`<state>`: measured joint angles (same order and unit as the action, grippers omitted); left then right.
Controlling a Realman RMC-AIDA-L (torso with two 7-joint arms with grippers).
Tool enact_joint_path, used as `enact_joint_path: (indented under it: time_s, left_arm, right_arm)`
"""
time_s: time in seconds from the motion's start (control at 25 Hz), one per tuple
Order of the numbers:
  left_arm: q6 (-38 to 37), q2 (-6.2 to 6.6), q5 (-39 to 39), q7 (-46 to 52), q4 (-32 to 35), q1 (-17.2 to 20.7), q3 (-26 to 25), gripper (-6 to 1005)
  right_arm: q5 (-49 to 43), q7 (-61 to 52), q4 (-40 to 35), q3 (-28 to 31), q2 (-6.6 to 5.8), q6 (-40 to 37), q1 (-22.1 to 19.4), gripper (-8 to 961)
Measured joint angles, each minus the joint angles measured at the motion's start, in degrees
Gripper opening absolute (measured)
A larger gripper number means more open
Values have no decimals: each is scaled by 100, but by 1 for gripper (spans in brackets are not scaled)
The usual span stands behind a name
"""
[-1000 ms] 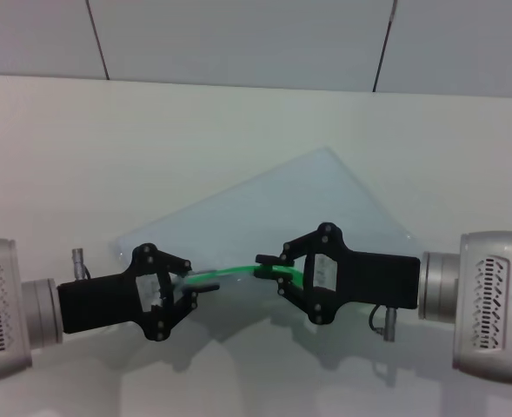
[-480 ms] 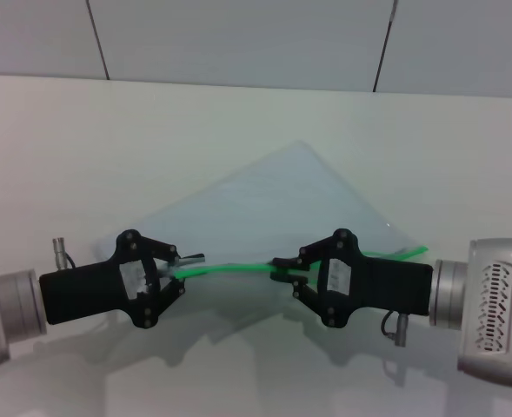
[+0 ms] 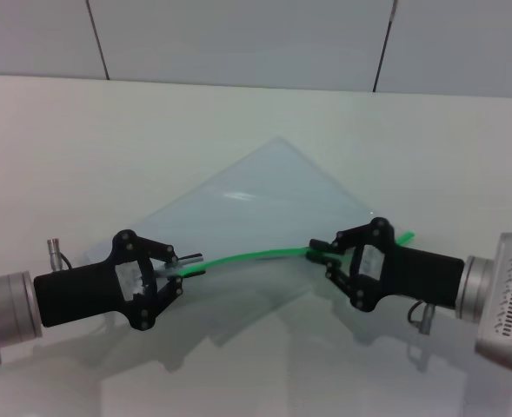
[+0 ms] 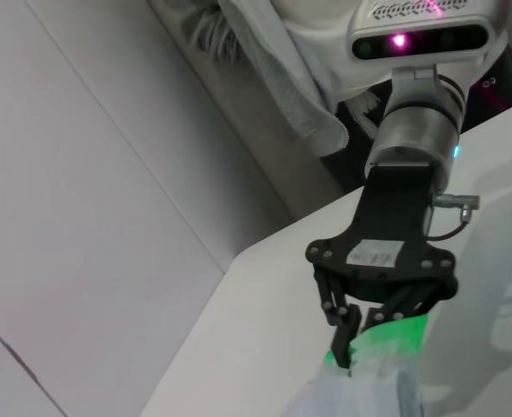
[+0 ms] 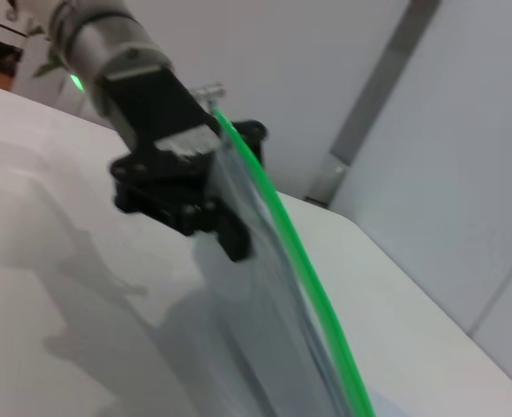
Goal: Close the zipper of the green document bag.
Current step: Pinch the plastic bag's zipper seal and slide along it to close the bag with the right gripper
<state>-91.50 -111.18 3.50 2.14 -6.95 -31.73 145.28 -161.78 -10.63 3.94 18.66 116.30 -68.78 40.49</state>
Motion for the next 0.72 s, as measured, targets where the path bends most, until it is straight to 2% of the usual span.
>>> enact_joint_path:
  time_s: [0.72]
  left_arm:
    - [-11,9,3,-46,28,-2,0,73]
  right_arm:
    - [6,-263,-1282,1092,24,75,-173,74]
